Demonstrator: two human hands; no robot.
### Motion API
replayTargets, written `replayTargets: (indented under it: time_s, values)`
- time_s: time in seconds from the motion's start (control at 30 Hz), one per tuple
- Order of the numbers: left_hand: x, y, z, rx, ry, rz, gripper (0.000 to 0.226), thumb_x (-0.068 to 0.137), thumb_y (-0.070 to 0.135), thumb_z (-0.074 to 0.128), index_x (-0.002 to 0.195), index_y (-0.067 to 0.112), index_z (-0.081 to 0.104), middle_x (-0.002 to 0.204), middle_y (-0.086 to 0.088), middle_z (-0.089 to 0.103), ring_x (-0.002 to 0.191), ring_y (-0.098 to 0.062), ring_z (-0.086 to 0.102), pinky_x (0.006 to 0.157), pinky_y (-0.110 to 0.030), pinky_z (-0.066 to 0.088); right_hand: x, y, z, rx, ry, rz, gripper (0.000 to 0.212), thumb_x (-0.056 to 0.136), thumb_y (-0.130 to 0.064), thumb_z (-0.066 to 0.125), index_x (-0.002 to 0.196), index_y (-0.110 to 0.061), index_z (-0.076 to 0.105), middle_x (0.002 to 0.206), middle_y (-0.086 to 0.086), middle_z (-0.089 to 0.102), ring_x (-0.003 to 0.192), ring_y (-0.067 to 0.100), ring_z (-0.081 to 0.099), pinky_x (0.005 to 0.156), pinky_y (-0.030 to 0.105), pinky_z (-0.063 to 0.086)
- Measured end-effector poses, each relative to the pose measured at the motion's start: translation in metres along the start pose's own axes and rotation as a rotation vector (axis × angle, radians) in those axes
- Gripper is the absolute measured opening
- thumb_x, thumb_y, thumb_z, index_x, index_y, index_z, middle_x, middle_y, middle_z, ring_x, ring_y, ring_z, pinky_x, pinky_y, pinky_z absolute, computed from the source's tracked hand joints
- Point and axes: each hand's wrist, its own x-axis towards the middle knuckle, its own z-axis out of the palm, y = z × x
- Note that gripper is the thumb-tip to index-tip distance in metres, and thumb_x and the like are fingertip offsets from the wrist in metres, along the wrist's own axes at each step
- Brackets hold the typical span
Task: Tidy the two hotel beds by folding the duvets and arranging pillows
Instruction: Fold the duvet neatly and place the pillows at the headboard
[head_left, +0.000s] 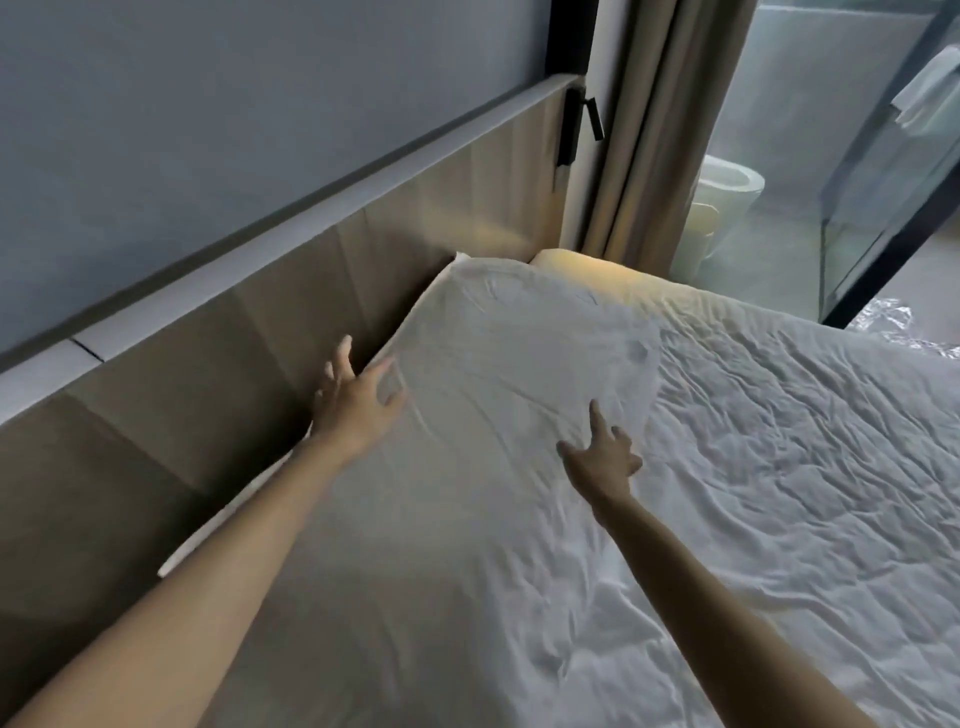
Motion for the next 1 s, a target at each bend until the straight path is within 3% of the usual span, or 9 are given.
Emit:
replayTargets:
  time_s: [0.13, 0.27, 0.37, 0.43, 0.67, 0.77, 1.0]
  values:
    - [-0.011, -0.003, 0.057, 0.053, -0.248, -0.056, 0.059, 0.095, 0.053, 0.044, 0.149, 0.046, 0.020, 0.162, -0.004, -0.003, 0.146, -0.038, -0.006, 0.114, -0.061, 0.005, 0.020, -0.015, 0.027, -0.300, -0.003, -0.299, 0.060, 0.099, -0.031, 0.048, 0.152, -0.038, 0.020, 0.162, 0.008, 0.005, 0.144, 0.034, 0.006, 0.111, 0.050, 0.025]
    - [-0.010, 0.002, 0.099, 0.066, -0.196, -0.087, 0.059, 0.094, 0.064, 0.026, 0.147, 0.055, 0.001, 0.161, 0.005, -0.016, 0.144, -0.039, -0.021, 0.108, -0.068, -0.009, 0.054, -0.047, 0.055, -0.476, -0.040, -0.556, 0.053, 0.102, -0.043, 0.034, 0.151, -0.045, 0.014, 0.163, -0.005, -0.005, 0.149, 0.028, -0.009, 0.115, 0.063, 0.002]
    - [-0.005, -0.012, 0.128, 0.079, -0.124, -0.098, 0.060, 0.090, 0.071, 0.023, 0.143, 0.061, -0.002, 0.160, 0.012, -0.016, 0.144, -0.039, -0.020, 0.105, -0.072, -0.012, 0.081, -0.019, 0.095, -0.604, -0.190, -0.467, 0.057, 0.096, -0.064, 0.024, 0.145, -0.058, -0.005, 0.157, -0.018, -0.025, 0.142, 0.027, -0.032, 0.102, 0.078, -0.008]
    - [0.001, -0.025, 0.144, 0.118, -0.157, -0.101, 0.060, 0.088, 0.073, 0.024, 0.142, 0.063, -0.001, 0.160, 0.014, -0.015, 0.144, -0.038, -0.019, 0.104, -0.073, -0.012, 0.091, 0.008, 0.117, -0.646, -0.234, -0.422, 0.059, 0.093, -0.070, 0.020, 0.141, -0.062, -0.013, 0.152, -0.022, -0.033, 0.137, 0.027, -0.041, 0.097, 0.080, -0.011]
    - [0.006, -0.044, 0.164, 0.101, -0.216, -0.061, 0.062, 0.089, 0.073, 0.026, 0.141, 0.063, -0.005, 0.159, 0.014, -0.020, 0.144, -0.037, -0.021, 0.105, -0.073, -0.010, 0.096, 0.025, 0.130, -0.661, -0.217, -0.414, 0.061, 0.092, -0.071, 0.018, 0.141, -0.060, -0.015, 0.151, -0.022, -0.035, 0.137, 0.026, -0.041, 0.099, 0.079, -0.010]
    - [-0.009, -0.045, 0.161, 0.121, -0.152, -0.014, 0.062, 0.090, 0.071, 0.023, 0.144, 0.059, -0.002, 0.160, 0.013, -0.018, 0.145, -0.034, -0.018, 0.108, -0.071, -0.008, 0.082, 0.034, 0.129, -0.633, -0.183, -0.396, 0.064, 0.091, -0.072, 0.017, 0.142, -0.057, -0.019, 0.151, -0.021, -0.036, 0.138, 0.023, -0.039, 0.100, 0.078, -0.010]
    - [-0.088, -0.064, 0.153, 0.161, -0.061, 0.042, 0.076, 0.080, 0.073, 0.013, 0.151, 0.045, 0.005, 0.163, 0.001, -0.002, 0.149, -0.030, -0.004, 0.118, -0.050, -0.005, 0.009, 0.070, 0.124, -0.587, -0.306, -0.378, 0.084, 0.082, -0.081, 0.027, 0.144, -0.051, -0.021, 0.150, -0.015, -0.040, 0.138, 0.028, -0.038, 0.103, 0.073, -0.010]
